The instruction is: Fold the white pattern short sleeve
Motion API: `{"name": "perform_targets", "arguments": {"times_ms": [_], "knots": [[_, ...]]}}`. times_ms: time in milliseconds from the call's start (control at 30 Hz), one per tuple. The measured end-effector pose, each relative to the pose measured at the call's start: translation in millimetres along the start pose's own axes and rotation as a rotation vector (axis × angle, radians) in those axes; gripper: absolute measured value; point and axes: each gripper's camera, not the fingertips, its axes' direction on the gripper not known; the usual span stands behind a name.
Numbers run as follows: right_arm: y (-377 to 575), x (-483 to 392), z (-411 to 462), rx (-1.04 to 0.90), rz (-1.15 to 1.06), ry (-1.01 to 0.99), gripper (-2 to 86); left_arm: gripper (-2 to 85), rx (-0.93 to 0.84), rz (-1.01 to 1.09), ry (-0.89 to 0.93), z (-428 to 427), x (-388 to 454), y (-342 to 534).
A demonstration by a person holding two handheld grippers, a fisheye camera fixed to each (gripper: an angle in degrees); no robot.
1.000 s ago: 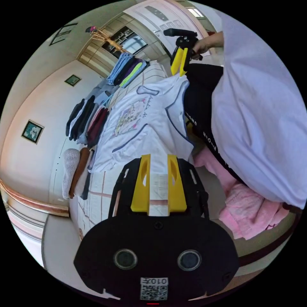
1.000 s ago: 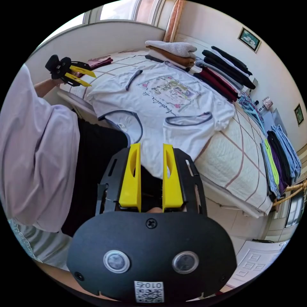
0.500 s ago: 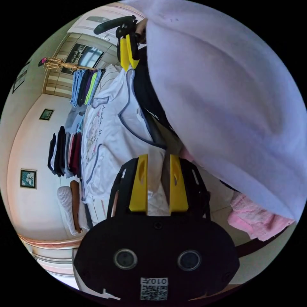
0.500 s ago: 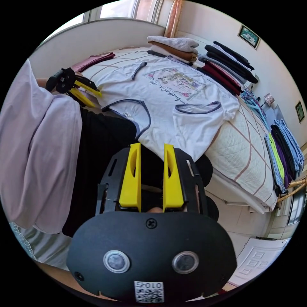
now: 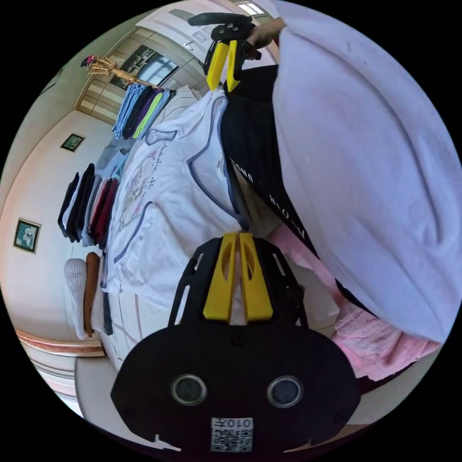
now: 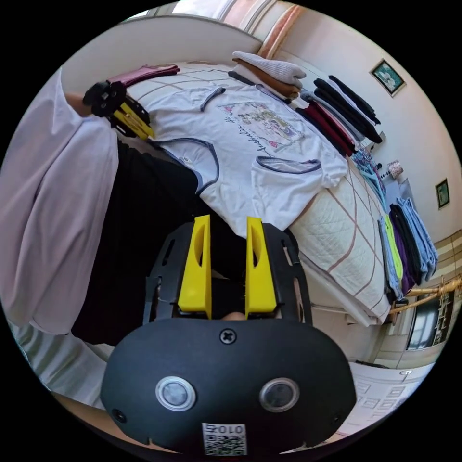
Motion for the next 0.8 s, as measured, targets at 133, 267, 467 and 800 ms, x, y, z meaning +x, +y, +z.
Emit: {"name": "perform_targets", "arguments": {"times_ms": [133,267,467,800], "knots": [[-6,-9,10,-0.027,-0.051,0.055,8.9,-0.1,0.047,-0.065,0.109,-17,-33,5],[-2,-5,16,-0.012,-0.049,-0.034,5.3,-0.2,0.070,-0.150,0.141,-31,-64,14],[18,11,-10,0.077,0.101,-0.035,1.7,-0.2,0.106,-0.290,0.144,-44,-105,35],[40,1,-66,0.122,0.090,-0.018,1.2,-0.3,0.054,-0.201,0.144,-63,-125,30]]}}
